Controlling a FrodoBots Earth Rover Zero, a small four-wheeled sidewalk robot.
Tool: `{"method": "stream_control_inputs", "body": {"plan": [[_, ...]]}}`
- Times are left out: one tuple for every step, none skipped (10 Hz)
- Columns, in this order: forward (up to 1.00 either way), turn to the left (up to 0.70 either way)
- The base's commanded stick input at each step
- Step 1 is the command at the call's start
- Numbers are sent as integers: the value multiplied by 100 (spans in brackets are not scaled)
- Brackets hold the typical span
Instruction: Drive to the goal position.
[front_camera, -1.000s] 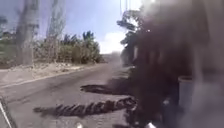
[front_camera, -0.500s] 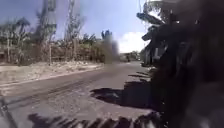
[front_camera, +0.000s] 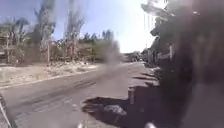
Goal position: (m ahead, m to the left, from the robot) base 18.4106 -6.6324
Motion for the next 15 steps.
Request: {"method": "stream_control_inputs", "body": {"plan": [[100, -26], [100, -40], [100, -40], [100, -40], [100, -36], [100, -18], [100, 0], [100, 0], [100, 0], [100, 0], [100, 0], [100, 0], [100, 0], [100, 0], [100, 0]]}}
